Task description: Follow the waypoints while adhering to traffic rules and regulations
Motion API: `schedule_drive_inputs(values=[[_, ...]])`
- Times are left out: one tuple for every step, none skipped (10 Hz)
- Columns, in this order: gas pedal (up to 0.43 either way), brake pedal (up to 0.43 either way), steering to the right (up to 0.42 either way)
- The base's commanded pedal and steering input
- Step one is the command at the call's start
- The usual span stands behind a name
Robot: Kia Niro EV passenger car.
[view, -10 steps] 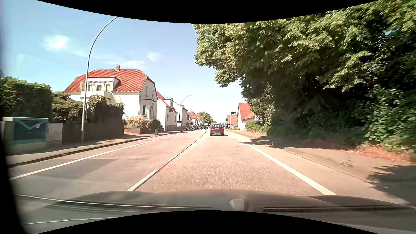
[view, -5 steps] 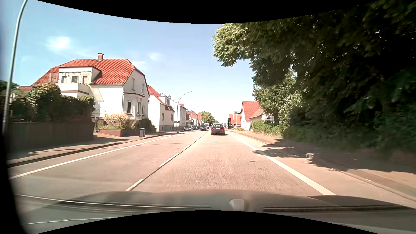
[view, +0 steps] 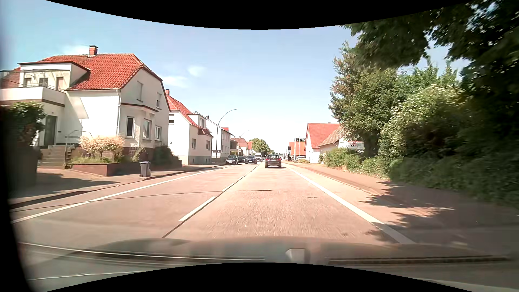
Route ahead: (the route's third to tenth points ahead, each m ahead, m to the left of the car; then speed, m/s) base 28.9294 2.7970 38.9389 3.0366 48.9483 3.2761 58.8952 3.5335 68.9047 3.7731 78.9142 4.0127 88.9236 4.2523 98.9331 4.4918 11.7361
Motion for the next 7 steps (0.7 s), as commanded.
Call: schedule_drive_inputs(values=[[0.000,0.006,-0.004],[0.000,0.006,-0.003],[0.000,0.006,-0.003],[0.000,0.006,-0.003],[0.000,0.006,-0.003],[0.000,0.006,-0.003],[0.000,0.006,-0.003]])
